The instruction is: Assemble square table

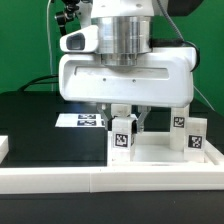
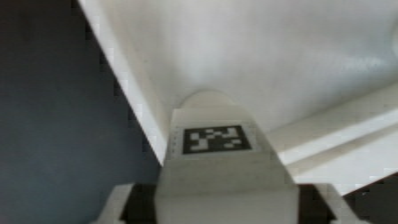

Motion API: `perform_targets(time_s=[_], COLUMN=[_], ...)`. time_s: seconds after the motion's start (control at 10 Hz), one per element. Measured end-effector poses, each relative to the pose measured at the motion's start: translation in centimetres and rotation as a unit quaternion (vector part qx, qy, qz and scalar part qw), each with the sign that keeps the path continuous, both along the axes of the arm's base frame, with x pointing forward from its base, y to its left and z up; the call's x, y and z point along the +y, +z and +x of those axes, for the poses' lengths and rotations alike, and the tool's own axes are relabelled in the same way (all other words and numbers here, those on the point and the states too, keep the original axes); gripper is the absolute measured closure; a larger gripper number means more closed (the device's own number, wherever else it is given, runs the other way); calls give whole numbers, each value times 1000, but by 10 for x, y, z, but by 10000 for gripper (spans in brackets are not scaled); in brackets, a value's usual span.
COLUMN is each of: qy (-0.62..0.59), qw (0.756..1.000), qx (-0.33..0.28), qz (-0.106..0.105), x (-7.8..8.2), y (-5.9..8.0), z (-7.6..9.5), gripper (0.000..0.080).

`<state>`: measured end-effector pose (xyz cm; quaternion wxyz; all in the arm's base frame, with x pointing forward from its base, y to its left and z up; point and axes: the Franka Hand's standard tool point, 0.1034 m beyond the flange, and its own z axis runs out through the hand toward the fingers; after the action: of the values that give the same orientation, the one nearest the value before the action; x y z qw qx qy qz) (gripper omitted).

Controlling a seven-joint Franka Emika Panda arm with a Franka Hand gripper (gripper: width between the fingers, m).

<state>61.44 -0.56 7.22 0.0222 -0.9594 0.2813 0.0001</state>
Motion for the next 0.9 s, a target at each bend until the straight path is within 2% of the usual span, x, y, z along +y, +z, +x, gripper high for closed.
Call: perform_targets(time_s=[0.3,0.4,0.5,0.6,0.7,0.8,0.9], qy=[-44,-45,-50,-48,-44,-40,-37], qw=[999,999,999,999,999,999,999], qx=[3,4,4,4,18,28,34], qz=[-2,-2,-1,-1,-3,-6,-5], x=[-2,-2,-1,-1,4,13,22], y=[0,0,-1,-1,2,7,12], z=[-1,-1,-1,-1,-2,0,3], gripper=[492,456,456,251,251,171,171])
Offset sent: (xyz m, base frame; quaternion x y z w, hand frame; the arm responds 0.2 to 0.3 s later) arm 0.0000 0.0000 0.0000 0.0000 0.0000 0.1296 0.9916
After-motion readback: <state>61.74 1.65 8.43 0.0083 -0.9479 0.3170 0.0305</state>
